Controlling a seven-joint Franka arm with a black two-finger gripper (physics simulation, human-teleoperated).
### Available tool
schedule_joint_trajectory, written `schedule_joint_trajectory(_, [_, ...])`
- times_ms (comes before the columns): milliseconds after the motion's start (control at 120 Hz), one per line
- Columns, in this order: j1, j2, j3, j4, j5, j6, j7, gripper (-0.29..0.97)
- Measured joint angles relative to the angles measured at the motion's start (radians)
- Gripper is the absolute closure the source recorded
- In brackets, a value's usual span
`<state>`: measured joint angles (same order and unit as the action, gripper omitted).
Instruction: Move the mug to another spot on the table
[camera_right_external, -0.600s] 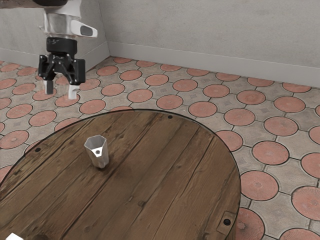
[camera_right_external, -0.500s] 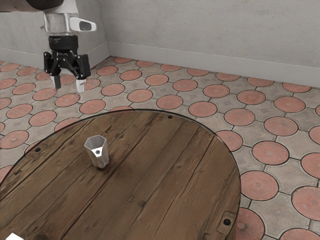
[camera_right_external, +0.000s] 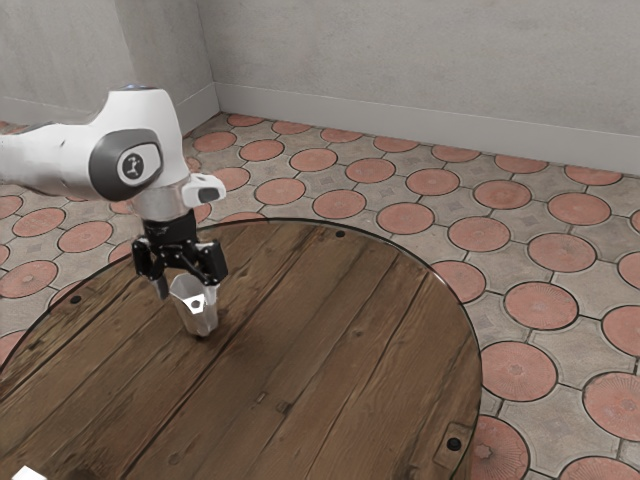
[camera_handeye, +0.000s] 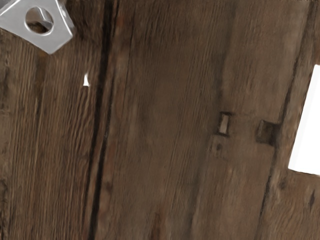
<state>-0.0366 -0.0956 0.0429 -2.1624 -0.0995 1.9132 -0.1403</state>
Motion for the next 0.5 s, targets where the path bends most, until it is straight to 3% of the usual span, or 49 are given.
schedule_joint_trajectory(183, [0.015,0.110,0.004,-0.067,-0.011,0.172,-0.140,0.02])
schedule_joint_trajectory(325, [0.023,0.171,0.007,-0.074,0.048,0.331,-0.226,0.02])
schedule_joint_trajectory(500, [0.038,0.215,0.009,-0.104,0.072,0.434,-0.333,0.02])
